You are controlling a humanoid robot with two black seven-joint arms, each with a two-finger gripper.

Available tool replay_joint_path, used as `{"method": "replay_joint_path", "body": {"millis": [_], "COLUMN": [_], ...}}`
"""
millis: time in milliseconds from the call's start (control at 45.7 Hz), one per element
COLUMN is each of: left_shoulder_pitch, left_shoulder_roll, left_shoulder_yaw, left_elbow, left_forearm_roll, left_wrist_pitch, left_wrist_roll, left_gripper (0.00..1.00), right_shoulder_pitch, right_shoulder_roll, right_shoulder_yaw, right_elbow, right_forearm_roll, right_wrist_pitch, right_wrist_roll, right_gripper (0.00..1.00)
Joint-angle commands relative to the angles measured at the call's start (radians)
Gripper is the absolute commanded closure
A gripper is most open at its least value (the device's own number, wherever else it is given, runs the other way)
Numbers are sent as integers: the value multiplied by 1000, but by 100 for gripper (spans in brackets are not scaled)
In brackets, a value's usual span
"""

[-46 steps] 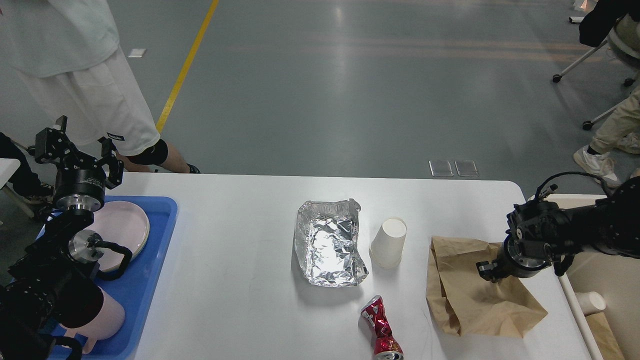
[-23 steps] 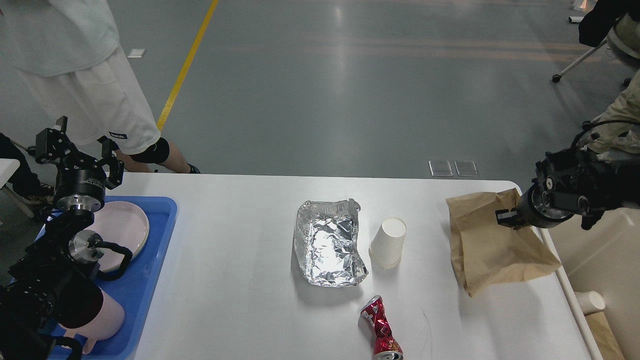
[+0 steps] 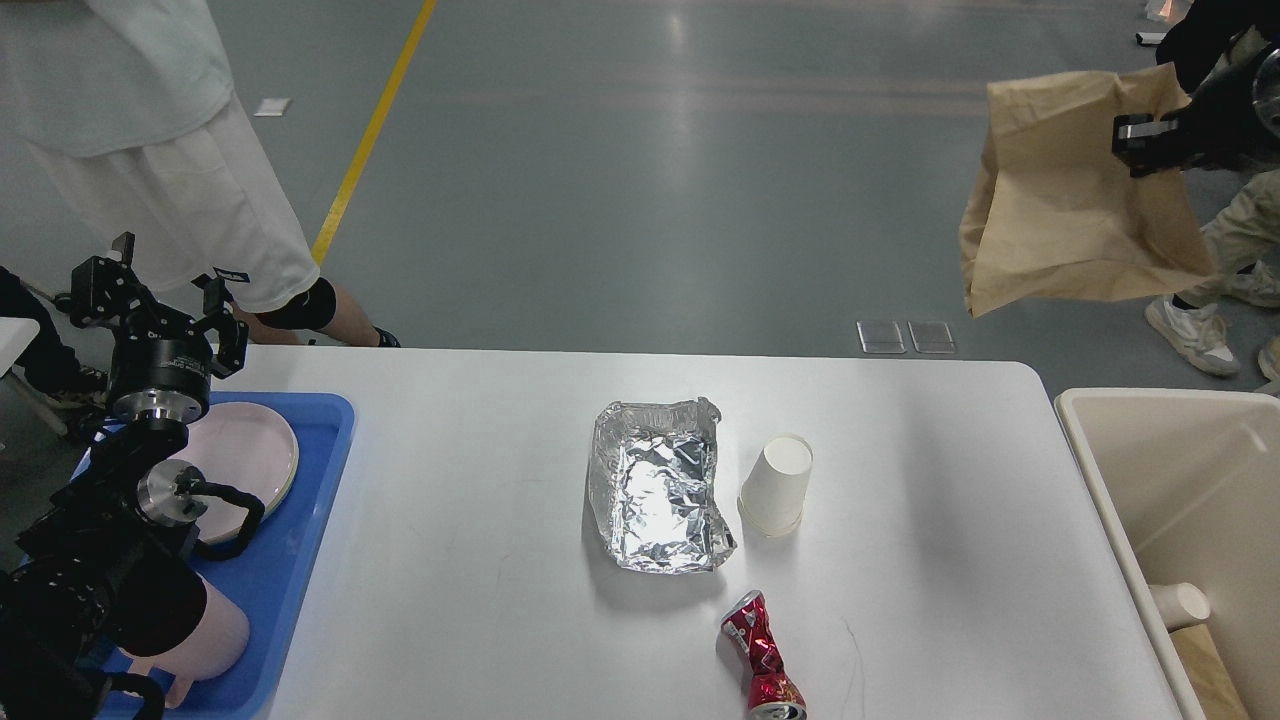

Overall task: Tidy desktop
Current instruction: 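Lift the paper bag with the right gripper and drop it in the bin, then move the right gripper to the white paper cup and grasp it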

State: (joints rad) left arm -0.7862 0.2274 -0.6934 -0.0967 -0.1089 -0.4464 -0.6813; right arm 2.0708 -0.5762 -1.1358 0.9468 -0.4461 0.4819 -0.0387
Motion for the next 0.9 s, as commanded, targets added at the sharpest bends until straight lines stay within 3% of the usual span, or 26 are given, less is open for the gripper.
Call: {"method": "replay_joint_path", "body": {"millis": [0,285,460,591,766,810,876], "left_shoulder_pitch": [-1,1,1,-1,1,-1,-1], "left_shoulder_roll": [1,1,0,1,0,0,0], "left_shoulder_yaw": [0,0,0,0,0,0,0], "left_elbow": [0,0,0,0,0,0,0], "left_forearm_roll": [0,0,0,0,0,0,0], "left_wrist_pitch": [0,0,0,0,0,0,0], "left_wrist_roll": [-1,0,0,0,0,0,-1], "left_gripper": [3,3,3,3,3,3,3], "right_shoulder_pitch": [-66,-467,-777,-932,-1116,-1149,-1178], "right_shoulder_roll": [-40,-194,-202,-188,-134,-114,-87], "right_shoulder_yaw": [-7,14,59,113,267,306,335], "right_elbow": [-74,-292,-355,-416,-548,-586,-609], "right_forearm_roll": [3,14,14,17,17,17,17], "right_wrist_pitch": [-26,-163,-359,-393,-421,-419,-419], "right_wrist_roll": [-6,-7,-6,-6,-4,-4,-4], "right_gripper": [100,100,100,100,27,16,13]}}
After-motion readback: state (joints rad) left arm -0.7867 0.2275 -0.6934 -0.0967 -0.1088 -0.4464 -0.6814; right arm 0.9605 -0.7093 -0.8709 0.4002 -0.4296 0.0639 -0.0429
